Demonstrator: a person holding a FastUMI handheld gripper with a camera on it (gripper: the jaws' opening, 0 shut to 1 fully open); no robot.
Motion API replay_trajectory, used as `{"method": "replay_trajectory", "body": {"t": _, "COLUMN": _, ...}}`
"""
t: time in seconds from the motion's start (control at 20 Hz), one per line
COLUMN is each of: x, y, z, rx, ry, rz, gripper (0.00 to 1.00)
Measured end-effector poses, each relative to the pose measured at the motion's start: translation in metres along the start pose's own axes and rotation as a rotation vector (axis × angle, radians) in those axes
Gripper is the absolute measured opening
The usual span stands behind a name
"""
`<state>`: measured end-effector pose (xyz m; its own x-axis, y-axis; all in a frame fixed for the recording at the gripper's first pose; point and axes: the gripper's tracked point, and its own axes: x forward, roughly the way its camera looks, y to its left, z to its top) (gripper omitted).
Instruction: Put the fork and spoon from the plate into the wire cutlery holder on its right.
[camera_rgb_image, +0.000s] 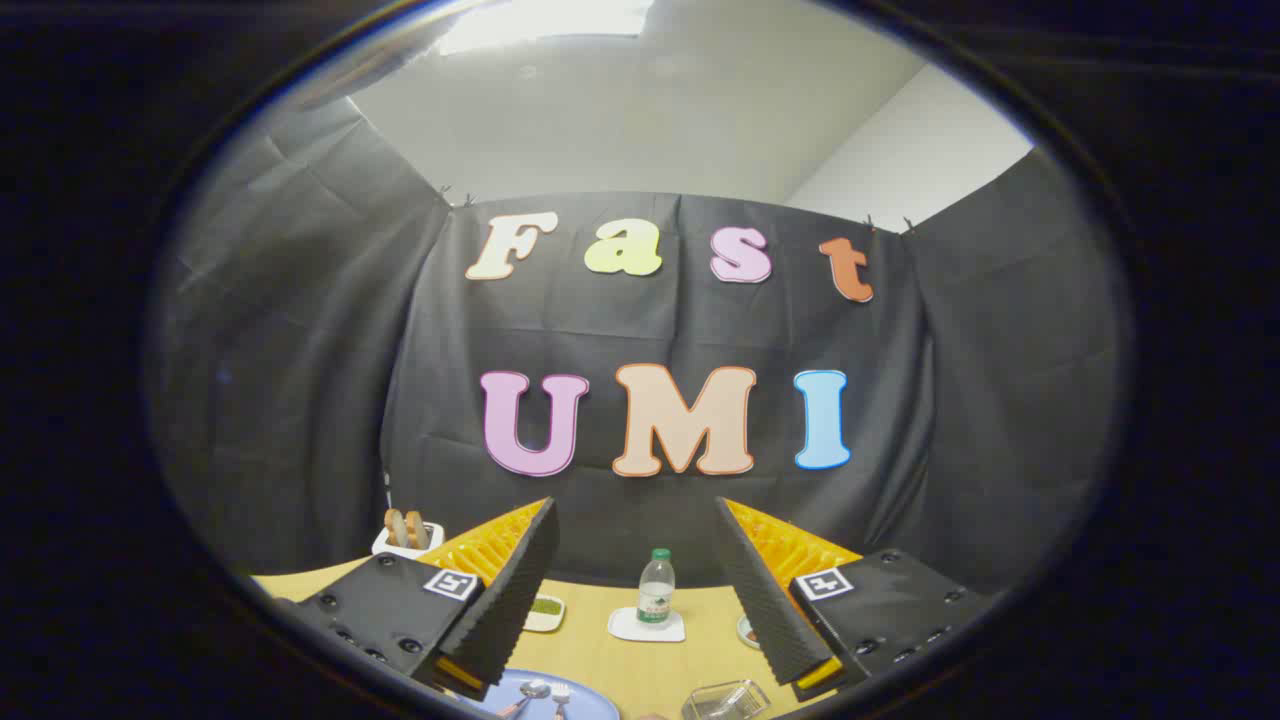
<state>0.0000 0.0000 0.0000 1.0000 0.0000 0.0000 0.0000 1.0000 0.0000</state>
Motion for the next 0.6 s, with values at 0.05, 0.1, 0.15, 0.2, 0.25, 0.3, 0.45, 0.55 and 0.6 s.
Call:
{"method": "replay_trajectory", "body": {"t": 0.05, "x": 0.002, "y": 0.002, "z": -0.002, "rx": 0.003, "ry": 0.003, "rz": 0.006, "gripper": 0.98}}
{"method": "replay_trajectory", "body": {"t": 0.1, "x": 0.002, "y": 0.005, "z": -0.003, "rx": 0.005, "ry": 0.008, "rz": 0.011, "gripper": 0.98}}
{"method": "replay_trajectory", "body": {"t": 0.15, "x": 0.004, "y": 0.008, "z": -0.005, "rx": 0.005, "ry": 0.016, "rz": 0.017, "gripper": 0.98}}
{"method": "replay_trajectory", "body": {"t": 0.2, "x": 0.005, "y": 0.01, "z": -0.01, "rx": 0.004, "ry": 0.027, "rz": 0.025, "gripper": 0.98}}
{"method": "replay_trajectory", "body": {"t": 0.25, "x": 0.006, "y": 0.012, "z": -0.011, "rx": 0.001, "ry": 0.032, "rz": 0.03, "gripper": 0.98}}
{"method": "replay_trajectory", "body": {"t": 0.3, "x": 0.006, "y": 0.013, "z": -0.011, "rx": -0.001, "ry": 0.033, "rz": 0.033, "gripper": 0.98}}
{"method": "replay_trajectory", "body": {"t": 0.45, "x": 0.009, "y": 0.015, "z": -0.012, "rx": -0.004, "ry": 0.032, "rz": 0.037, "gripper": 0.98}}
{"method": "replay_trajectory", "body": {"t": 0.55, "x": 0.009, "y": 0.018, "z": -0.013, "rx": 0.0, "ry": 0.035, "rz": 0.042, "gripper": 0.98}}
{"method": "replay_trajectory", "body": {"t": 0.6, "x": 0.008, "y": 0.018, "z": -0.014, "rx": 0.003, "ry": 0.035, "rz": 0.045, "gripper": 0.98}}
